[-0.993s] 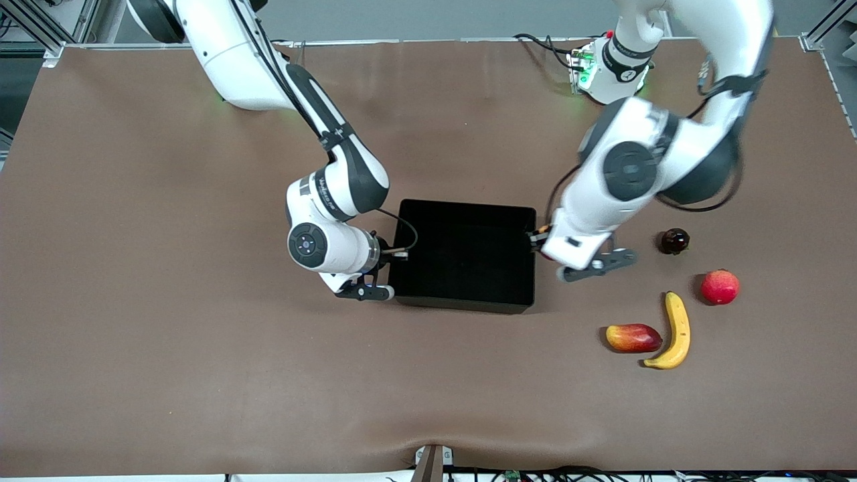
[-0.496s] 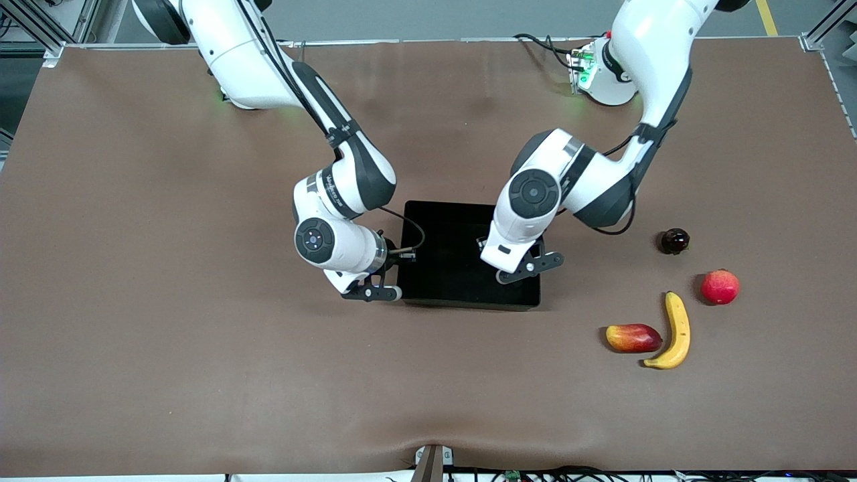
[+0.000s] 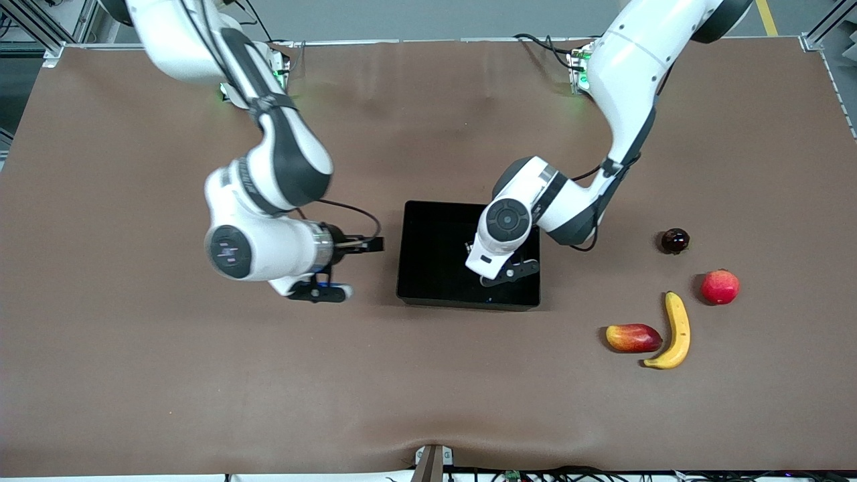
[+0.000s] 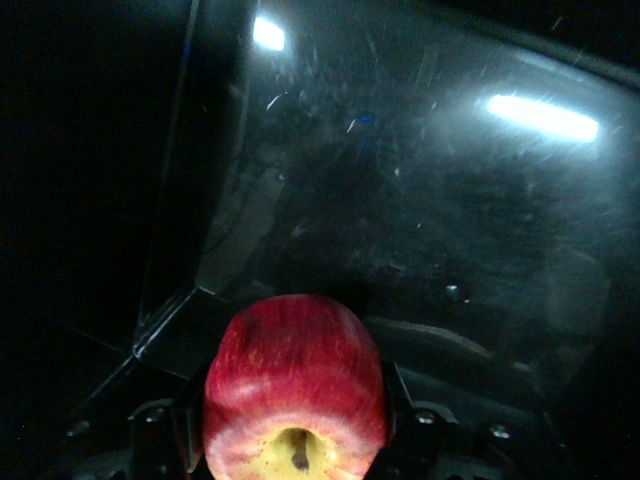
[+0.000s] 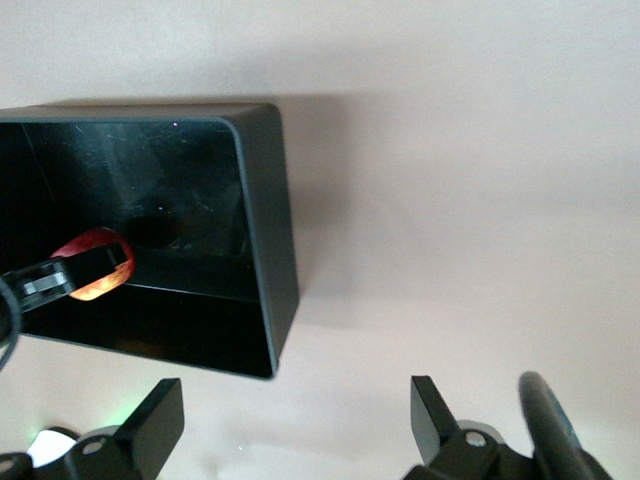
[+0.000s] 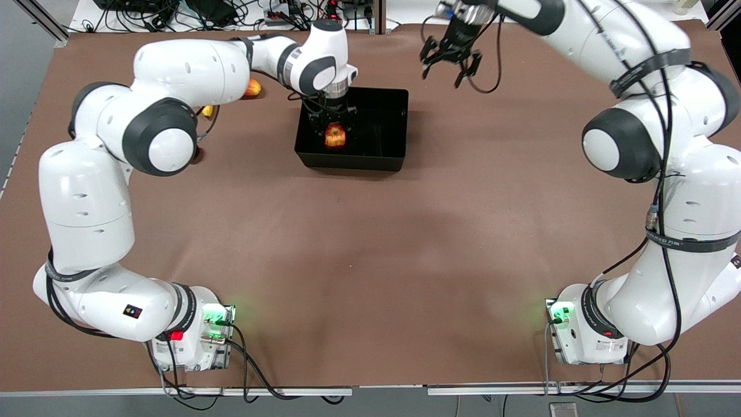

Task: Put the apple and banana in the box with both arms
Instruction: 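Lower the apple into the box and open the left gripper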

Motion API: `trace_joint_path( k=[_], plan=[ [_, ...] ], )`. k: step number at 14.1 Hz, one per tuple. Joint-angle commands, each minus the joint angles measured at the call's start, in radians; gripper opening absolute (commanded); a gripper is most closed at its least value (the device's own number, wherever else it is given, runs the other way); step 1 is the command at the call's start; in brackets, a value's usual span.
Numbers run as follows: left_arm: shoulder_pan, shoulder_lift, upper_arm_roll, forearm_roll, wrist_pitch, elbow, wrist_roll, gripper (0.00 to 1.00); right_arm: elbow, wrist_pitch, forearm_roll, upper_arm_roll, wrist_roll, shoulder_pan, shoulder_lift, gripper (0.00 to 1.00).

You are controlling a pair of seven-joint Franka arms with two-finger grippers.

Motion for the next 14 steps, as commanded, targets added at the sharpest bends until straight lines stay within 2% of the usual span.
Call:
trace_joint_path(
  k=[1,2,3,5,8,11,13,14],
  plan=[
    [-0.003,0.004,-0.001,0.014,0.007,-0.014,0.003,0.3,0.068,-0.092,-0.094,0.015,0.003,-0.051,-0.038,1.0],
    [-0.009,0.004,-0.001,0.014,0.007,-0.014,0.003,0.74,0.068,-0.111,-0.094,0.015,-0.003,-0.074,-0.054,1.0],
    [-0.018,-0.002,0.001,0.012,0.007,-0.012,-0.005,1.0,0.072,-0.141,-0.094,0.02,-0.004,-0.109,-0.072,1.0],
    [-0.022,-0.037,0.002,0.017,-0.01,-0.003,-0.008,1.0,0.085,-0.198,-0.097,0.017,-0.004,-0.161,-0.129,1.0],
    [0.003,-0.159,0.023,0.026,-0.105,0.029,0.007,1.0,0.086,-0.252,-0.099,0.017,-0.003,-0.25,-0.21,1.0],
    [0.08,-0.244,0.027,0.026,-0.275,0.125,0.152,1.0,0.086,-0.324,-0.114,0.017,-0.003,-0.371,-0.248,1.0],
    [0.144,-0.305,0.027,0.026,-0.331,0.138,0.258,1.0,0.086,-0.326,-0.123,0.017,-0.053,-0.465,-0.29,1.0],
    [0.176,-0.334,0.025,0.024,-0.339,0.138,0.309,1.0,0.083,-0.324,-0.204,0.017,-0.143,-0.474,-0.302,1.0]
  ],
)
